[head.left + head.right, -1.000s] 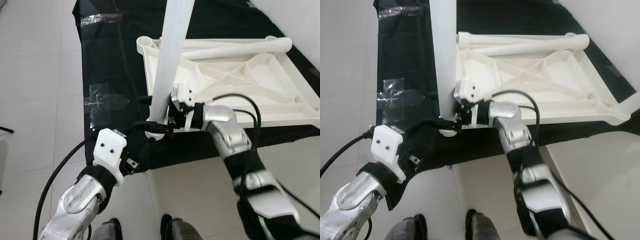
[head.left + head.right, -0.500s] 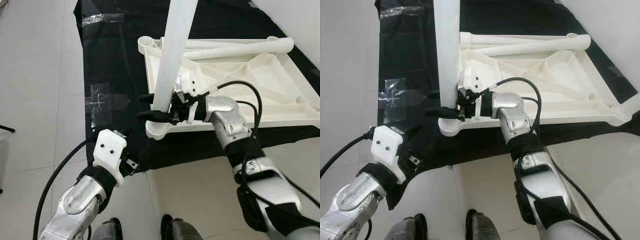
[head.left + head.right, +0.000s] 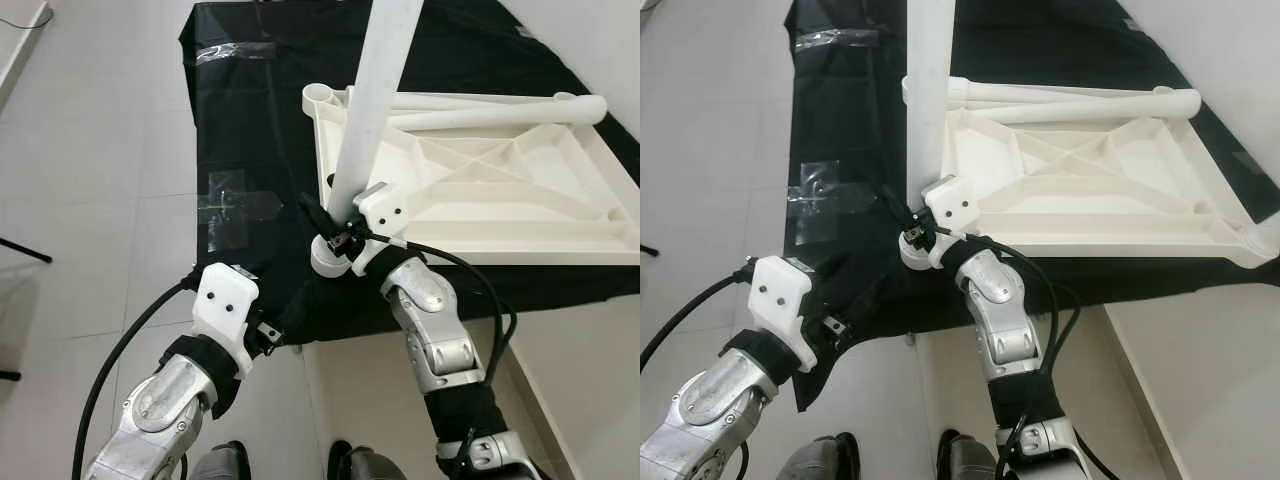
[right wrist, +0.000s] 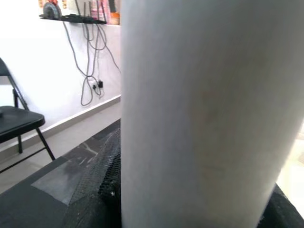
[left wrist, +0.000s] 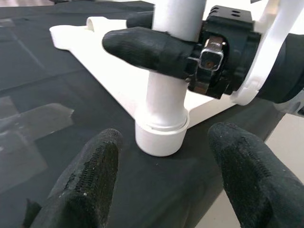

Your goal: Building children table

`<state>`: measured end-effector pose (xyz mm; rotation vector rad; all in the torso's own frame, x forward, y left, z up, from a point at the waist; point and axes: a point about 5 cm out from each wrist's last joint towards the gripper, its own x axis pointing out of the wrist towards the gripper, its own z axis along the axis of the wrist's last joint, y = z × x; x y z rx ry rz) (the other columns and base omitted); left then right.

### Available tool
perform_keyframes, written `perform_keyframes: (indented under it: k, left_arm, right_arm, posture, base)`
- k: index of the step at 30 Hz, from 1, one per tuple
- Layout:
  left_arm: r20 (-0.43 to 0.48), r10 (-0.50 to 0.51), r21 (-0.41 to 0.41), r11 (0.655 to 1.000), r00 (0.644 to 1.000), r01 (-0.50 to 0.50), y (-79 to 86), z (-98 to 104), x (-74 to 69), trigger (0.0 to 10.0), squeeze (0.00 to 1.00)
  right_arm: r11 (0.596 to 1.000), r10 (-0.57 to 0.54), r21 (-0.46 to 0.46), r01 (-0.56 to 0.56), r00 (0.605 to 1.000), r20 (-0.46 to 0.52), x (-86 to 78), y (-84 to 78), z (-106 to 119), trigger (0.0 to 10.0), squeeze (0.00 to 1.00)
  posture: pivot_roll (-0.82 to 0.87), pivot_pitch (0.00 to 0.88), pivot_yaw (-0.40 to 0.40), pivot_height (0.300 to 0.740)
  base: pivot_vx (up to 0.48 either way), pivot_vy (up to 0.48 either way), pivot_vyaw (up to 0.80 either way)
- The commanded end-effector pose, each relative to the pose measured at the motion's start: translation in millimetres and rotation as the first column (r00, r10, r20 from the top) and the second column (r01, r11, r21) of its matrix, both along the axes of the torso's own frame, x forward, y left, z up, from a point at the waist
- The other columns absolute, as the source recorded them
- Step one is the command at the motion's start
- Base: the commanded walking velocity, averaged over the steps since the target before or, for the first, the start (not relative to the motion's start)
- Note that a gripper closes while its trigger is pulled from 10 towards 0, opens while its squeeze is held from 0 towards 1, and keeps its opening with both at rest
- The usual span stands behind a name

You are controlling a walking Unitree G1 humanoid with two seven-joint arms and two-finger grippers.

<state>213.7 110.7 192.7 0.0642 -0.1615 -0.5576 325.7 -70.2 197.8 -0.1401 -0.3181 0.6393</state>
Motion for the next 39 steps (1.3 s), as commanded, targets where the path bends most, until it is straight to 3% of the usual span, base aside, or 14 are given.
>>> perform_keyframes:
  k: [1,2,5,6,9,10,14,17,21,26,29,30,31,39]
  left_arm:
    - [-0.015,-0.005,0.012,1.0,1.0,0.005,-1.1,-5.2,-0.4,10.0,0.0]
    - [-0.013,0.001,0.013,1.0,1.0,0.0,0.2,-4.7,0.0,10.0,0.0]
    - [-0.011,0.005,0.013,1.0,1.0,-0.005,1.2,-4.3,0.1,10.0,0.0]
    - [-0.012,0.001,0.013,1.0,1.0,-0.001,0.2,-4.5,0.0,10.0,0.0]
    - [-0.014,-0.005,0.012,1.0,1.0,0.006,-1.3,-4.8,0.0,10.0,0.0]
    - [-0.015,-0.007,0.011,1.0,1.0,0.007,-1.7,-4.7,0.2,10.0,0.0]
    - [-0.014,-0.007,0.011,1.0,1.0,0.007,-1.6,-4.3,0.9,10.0,0.0]
    - [-0.012,-0.005,0.012,1.0,1.0,0.005,-1.1,-4.0,1.2,10.0,0.0]
    - [-0.01,-0.001,0.014,1.0,1.0,0.001,-0.4,-3.5,1.1,10.0,0.0]
    - [-0.012,-0.005,0.013,1.0,1.0,0.006,-1.4,-3.5,0.1,10.0,0.0]
    - [-0.014,-0.008,0.013,1.0,1.0,0.008,-1.9,-3.7,-0.3,10.0,0.0]
    - [-0.015,-0.008,0.013,1.0,1.0,0.009,-2.0,-3.7,-0.4,10.0,0.0]
    - [-0.016,-0.009,0.013,1.0,1.0,0.009,-2.1,-3.8,-0.5,10.0,0.0]
    - [-0.02,-0.011,0.011,1.0,1.0,0.012,-2.5,-4.2,-1.0,10.0,0.0]
  right_arm:
    - [0.989,-0.028,-0.147,0.014,0.995,-0.095,3.1,-7.4,-28.9,4.5,0.0]
    - [0.991,0.006,-0.134,-0.02,0.995,-0.101,3.0,-4.7,-27.4,10.0,0.0]
    - [0.992,0.028,-0.119,-0.039,0.996,-0.089,-1.5,-0.9,-22.0,10.0,0.04]
    - [0.987,0.112,-0.108,-0.123,0.989,-0.097,-3.8,3.1,-17.9,10.0,1.0]
    - [0.961,0.243,-0.118,-0.251,0.967,-0.082,-5.7,6.1,-8.1,10.0,1.0]
    - [0.94,0.308,-0.133,-0.315,0.949,-0.07,-4.2,4.8,-0.6,10.0,0.04]
    - [0.903,0.394,-0.164,-0.398,0.917,-0.056,1.9,-0.3,11.1,10.0,0.0]
    - [0.847,0.478,-0.229,-0.48,0.876,-0.07,7.9,-3.7,17.5,10.0,0.0]
    - [0.735,0.607,-0.302,-0.607,0.787,-0.105,13.9,-2.0,33.8,10.0,0.0]
    - [0.667,0.673,-0.304,-0.68,0.725,-0.147,17.4,-2.7,41.6,10.0,0.0]
    - [0.657,0.68,-0.305,-0.689,0.717,-0.155,20.1,-3.3,43.8,10.0,0.0]
    - [0.65,0.685,-0.305,-0.696,0.711,-0.159,20.8,-3.4,44.6,6.7,0.0]
    - [0.642,0.694,-0.302,-0.705,0.702,-0.162,21.9,-3.9,45.8,0.0,0.0]
    - [0.631,0.709,-0.291,-0.72,0.687,-0.162,24.8,-8.5,46.9,0.0,0.0]
  posture:
    - [0.1,0.241,-0.115,0.74]
    - [0.1,0.241,-0.115,0.74]
    - [0.1,0.243,-0.112,0.74]
    - [0.1,0.243,-0.112,0.74]
    - [0.1,0.245,-0.108,0.74]
    - [0.1,0.245,-0.108,0.74]
    - [0.1,0.246,-0.109,0.74]
    - [0.1,0.246,-0.11,0.74]
    - [0.11,0.247,-0.11,0.74]
    - [0.11,0.252,-0.106,0.74]
    - [0.11,0.254,-0.106,0.74]
    - [0.11,0.254,-0.105,0.74]
    - [0.11,0.256,-0.105,0.74]
    - [0.11,0.259,-0.101,0.74]
  base:
    - [0.0,0.0,0.0]
    - [0.0,0.0,0.0]
    - [0.0,0.0,0.0]
    - [0.0,0.0,0.0]
    - [0.0,0.0,0.0]
    - [0.0,0.0,0.0]
    - [0.0,0.0,0.0]
    - [0.0,0.0,0.0]
    - [0.0,0.0,0.0]
    - [0.0,0.0,0.0]
    - [0.0,0.0,0.0]
    - [0.0,0.0,0.0]
    - [0.0,0.0,0.0]
    - [0.0,0.0,0.0]
